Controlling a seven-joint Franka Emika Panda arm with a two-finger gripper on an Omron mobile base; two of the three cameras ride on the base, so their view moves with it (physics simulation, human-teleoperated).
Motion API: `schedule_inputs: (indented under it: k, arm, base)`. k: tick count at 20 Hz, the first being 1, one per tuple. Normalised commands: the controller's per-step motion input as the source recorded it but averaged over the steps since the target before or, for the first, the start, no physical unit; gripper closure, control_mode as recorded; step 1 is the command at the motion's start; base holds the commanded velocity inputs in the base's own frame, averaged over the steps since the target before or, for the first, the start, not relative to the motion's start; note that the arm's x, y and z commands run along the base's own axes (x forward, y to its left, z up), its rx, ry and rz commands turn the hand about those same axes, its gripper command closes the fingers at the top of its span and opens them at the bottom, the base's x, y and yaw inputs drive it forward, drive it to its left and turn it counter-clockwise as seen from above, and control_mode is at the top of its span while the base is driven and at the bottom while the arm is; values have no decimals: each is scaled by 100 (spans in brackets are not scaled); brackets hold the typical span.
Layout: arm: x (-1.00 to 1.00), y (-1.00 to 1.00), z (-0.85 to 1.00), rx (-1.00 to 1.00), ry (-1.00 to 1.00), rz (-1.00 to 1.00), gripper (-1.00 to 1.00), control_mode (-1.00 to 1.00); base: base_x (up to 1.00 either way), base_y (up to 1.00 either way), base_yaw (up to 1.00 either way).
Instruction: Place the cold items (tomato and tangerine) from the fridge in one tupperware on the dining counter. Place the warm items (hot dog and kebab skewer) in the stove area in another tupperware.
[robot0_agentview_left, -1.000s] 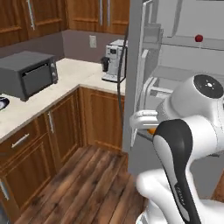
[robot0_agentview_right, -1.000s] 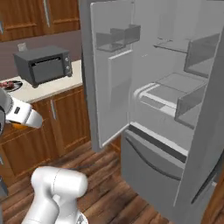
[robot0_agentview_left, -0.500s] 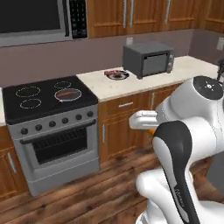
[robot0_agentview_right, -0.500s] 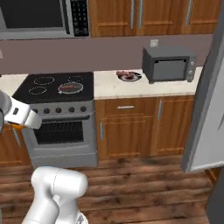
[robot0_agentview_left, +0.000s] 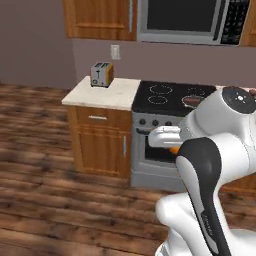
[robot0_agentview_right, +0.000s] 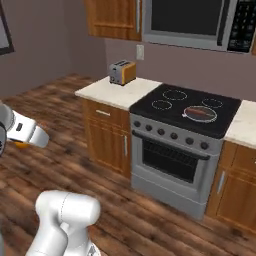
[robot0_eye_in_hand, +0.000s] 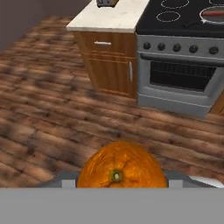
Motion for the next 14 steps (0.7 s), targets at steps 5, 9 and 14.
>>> schedule_inputs:
  k: [5,9,14]
  arm:
    - [0,0,0,0,0,0,100,100]
    - [0,0,0,0,0,0,100,100]
    - [0,0,0,0,0,0,100,100]
  base:
    - [-1,47,100]
    - [9,45,100]
    - [33,33,100]
